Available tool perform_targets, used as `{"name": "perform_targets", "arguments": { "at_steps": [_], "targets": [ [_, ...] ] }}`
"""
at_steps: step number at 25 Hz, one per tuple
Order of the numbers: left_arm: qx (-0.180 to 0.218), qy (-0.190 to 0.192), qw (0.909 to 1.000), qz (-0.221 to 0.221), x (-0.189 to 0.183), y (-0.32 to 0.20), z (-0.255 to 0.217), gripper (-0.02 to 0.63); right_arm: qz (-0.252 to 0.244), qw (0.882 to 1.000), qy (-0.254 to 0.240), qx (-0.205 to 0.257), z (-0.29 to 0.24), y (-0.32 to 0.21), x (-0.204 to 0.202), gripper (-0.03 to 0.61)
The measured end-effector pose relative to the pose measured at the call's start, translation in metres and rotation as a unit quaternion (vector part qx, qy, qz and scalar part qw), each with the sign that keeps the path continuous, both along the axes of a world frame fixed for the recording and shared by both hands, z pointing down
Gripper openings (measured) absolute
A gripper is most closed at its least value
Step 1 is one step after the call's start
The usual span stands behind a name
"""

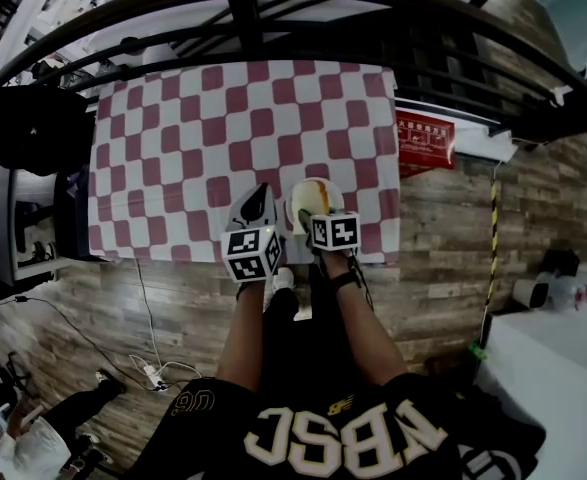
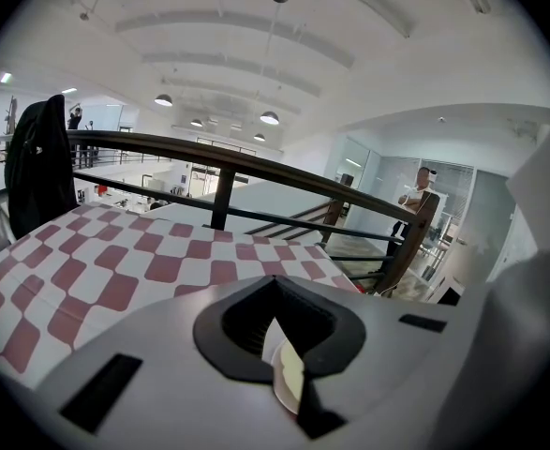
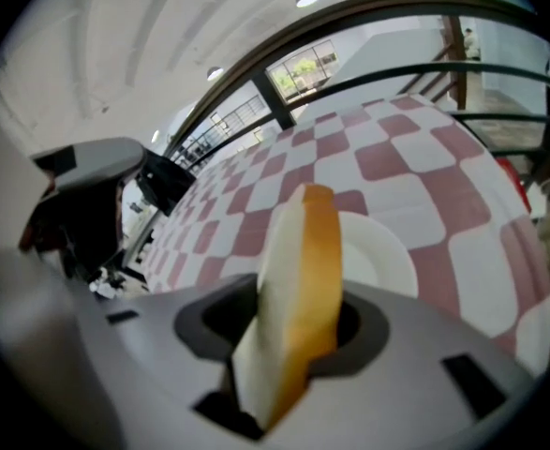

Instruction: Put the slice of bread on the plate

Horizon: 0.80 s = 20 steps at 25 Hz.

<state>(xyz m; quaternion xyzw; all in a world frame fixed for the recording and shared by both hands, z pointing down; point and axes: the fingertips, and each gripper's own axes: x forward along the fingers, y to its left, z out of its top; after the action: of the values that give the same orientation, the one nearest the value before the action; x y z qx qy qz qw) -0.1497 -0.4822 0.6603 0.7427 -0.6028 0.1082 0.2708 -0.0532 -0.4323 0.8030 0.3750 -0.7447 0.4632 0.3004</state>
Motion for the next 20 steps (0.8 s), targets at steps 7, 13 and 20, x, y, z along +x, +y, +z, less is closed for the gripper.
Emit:
{"name": "perform_targets", "arguments": {
  "at_steps": [7, 13, 20],
  "targets": [
    [0.003, -0.003, 1.0, 0.009, 0.007, 0.0, -0.002, 0.017, -0.008, 0.995, 0.088, 0.039, 0.003, -0.007, 0.021, 0.298],
    [0.005, -0.009, 0.9997, 0.021, 0.014, -0.001, -0.006, 0.017, 0.0, 0.983, 0.147, 0.109, -0.006, -0.024, 0.046, 0.36],
    [0.04, -0.002, 0.9989, 0.026, 0.016, -0.01, -0.036, 0.017, 0.081, 0.982, 0.088, 0.149, -0.055, -0.05, 0.065, 0.359]
  ]
}}
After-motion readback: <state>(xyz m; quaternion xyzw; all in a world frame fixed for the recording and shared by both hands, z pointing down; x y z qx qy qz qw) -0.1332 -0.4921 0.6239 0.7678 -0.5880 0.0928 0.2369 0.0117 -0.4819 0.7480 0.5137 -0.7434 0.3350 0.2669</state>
